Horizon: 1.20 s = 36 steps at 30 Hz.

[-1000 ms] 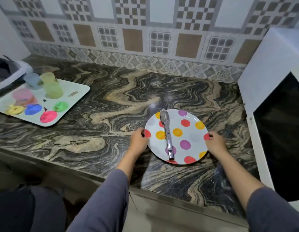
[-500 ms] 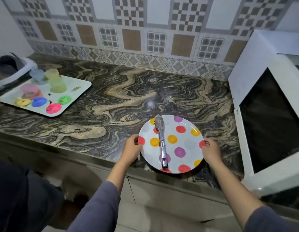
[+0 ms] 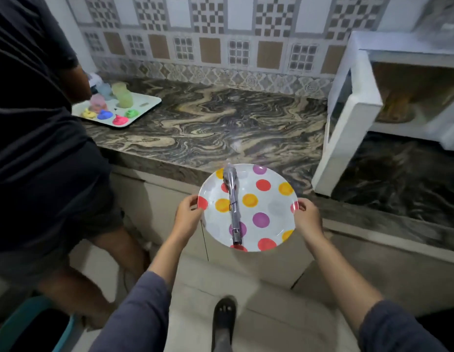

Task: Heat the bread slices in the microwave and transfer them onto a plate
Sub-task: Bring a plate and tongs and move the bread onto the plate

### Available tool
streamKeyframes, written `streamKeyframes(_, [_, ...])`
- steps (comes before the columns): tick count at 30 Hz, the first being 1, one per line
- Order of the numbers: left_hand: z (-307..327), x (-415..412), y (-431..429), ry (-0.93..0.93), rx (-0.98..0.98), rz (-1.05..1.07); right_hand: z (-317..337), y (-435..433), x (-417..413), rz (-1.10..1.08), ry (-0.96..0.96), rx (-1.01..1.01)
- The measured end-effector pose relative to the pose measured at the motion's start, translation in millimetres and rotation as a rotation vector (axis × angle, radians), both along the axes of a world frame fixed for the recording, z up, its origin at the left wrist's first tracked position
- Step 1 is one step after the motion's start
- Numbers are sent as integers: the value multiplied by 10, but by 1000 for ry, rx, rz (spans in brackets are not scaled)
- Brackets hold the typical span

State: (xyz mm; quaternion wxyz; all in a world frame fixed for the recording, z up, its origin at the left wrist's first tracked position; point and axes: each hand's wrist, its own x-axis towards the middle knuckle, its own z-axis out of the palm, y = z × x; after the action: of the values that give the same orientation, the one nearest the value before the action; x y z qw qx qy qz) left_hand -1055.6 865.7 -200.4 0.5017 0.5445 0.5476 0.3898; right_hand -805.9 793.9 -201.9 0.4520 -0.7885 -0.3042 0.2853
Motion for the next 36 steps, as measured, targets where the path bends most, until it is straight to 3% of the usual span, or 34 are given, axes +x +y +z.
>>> streamKeyframes(10, [-153, 520, -1252, -31, -119, -133, -131, -1635, 317, -199, 76, -25])
streamKeyframes(21, [-205, 1821, -1801, -108, -173, -407, -63, -2747, 1061, -587, 9, 5])
streamKeyframes(27, [-119, 2469, -1915, -107, -139, -574, -7, -3041, 1528, -664, 43, 42])
streamKeyframes(36, [123, 3371, -1580, -134, -102, -596, 221, -2750, 2353, -707, 30, 85])
